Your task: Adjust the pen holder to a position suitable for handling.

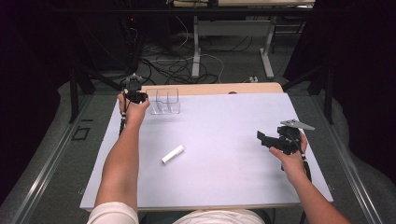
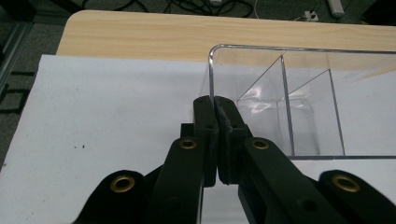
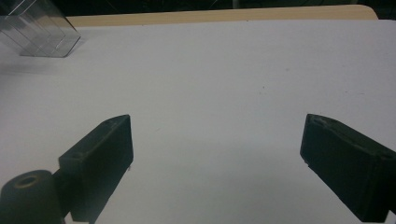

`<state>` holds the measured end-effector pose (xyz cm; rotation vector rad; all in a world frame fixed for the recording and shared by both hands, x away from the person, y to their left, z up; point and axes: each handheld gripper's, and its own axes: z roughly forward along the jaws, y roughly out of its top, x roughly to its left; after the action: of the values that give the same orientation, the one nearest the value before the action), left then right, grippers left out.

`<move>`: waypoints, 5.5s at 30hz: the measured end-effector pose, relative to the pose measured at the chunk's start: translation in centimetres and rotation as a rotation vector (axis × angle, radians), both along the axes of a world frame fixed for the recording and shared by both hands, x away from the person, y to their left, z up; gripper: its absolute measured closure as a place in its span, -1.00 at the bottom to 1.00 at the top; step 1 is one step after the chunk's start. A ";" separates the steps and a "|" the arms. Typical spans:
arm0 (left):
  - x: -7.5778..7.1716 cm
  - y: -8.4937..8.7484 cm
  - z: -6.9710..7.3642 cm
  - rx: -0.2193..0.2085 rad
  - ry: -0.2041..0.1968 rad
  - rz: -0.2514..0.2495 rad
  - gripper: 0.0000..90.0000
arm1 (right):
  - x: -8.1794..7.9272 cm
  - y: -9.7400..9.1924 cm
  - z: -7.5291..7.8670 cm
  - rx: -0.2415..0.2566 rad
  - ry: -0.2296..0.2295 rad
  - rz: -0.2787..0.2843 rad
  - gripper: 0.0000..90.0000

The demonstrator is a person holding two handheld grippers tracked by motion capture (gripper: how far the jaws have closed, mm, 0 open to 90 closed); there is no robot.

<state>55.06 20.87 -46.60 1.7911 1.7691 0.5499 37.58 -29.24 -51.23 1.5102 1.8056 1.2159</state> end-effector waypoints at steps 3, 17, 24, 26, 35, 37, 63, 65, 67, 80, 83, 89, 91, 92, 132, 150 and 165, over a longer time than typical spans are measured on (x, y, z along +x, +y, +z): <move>-0.4 -0.2 0.0 -0.021 0.003 0.014 0.99 | 0.0 0.0 0.0 0.001 0.002 0.004 -0.80; -3.5 -0.8 0.6 -0.057 0.059 -0.018 0.98 | 0.0 0.4 0.0 -0.005 0.005 0.014 -0.80; -5.6 -0.9 1.0 -0.077 0.061 -0.016 0.98 | 0.0 0.6 0.0 -0.006 0.004 0.021 -0.80; -6.1 -1.1 1.1 -0.071 0.066 -0.021 0.98 | 0.0 0.6 0.0 -0.006 0.004 0.021 -0.80; -7.7 -1.1 0.9 -0.080 0.060 -0.029 0.98 | -0.1 0.7 -0.1 -0.010 0.012 0.024 -0.80; -8.0 -0.9 0.8 -0.098 0.063 -0.028 0.97 | -0.1 0.8 -0.1 -0.012 0.012 0.026 -0.79; -8.9 0.5 0.6 -0.118 -0.087 -0.074 0.80 | 0.0 0.8 -0.2 -0.019 0.012 0.031 -0.79; -8.8 0.6 0.6 -0.110 -0.092 -0.077 0.81 | 0.0 0.8 -0.2 -0.019 0.013 0.031 -0.79; -8.7 0.6 0.4 -0.090 -0.095 -0.076 0.86 | 0.0 0.8 -0.2 -0.019 0.013 0.030 -0.79; -8.2 0.2 -1.1 -0.075 -0.026 -0.096 1.00 | 0.0 0.8 -0.3 -0.016 0.025 0.026 -0.77; -8.3 0.4 -1.2 -0.089 -0.042 -0.099 1.00 | 0.0 0.8 -0.3 -0.021 0.024 0.027 -0.77; -8.3 0.4 -1.2 -0.085 -0.044 -0.095 1.00 | 0.0 0.9 -0.3 -0.024 0.020 0.030 -0.77; -8.3 0.3 -1.2 -0.081 -0.044 -0.096 1.00 | 0.0 0.9 -0.3 -0.022 0.021 0.029 -0.76; -8.3 0.3 -1.2 -0.083 -0.045 -0.090 1.00 | 0.0 0.9 -0.3 -0.022 0.020 0.029 -0.76; -8.3 -9.3 -1.7 -0.109 -0.090 -0.236 1.00 | 0.0 0.9 -0.3 -0.026 0.024 0.032 -0.75; -9.1 -12.2 -1.6 -0.145 -0.057 -0.300 1.00 | 0.0 1.0 -0.3 -0.030 0.024 0.039 -0.75; -8.9 -12.2 -1.7 -0.157 -0.068 -0.296 1.00 | 0.0 1.0 -0.3 -0.027 0.023 0.040 -0.75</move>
<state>46.18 8.63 -48.35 1.8555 1.4254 0.3370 37.61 -28.25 -51.57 1.4860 1.8682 1.1922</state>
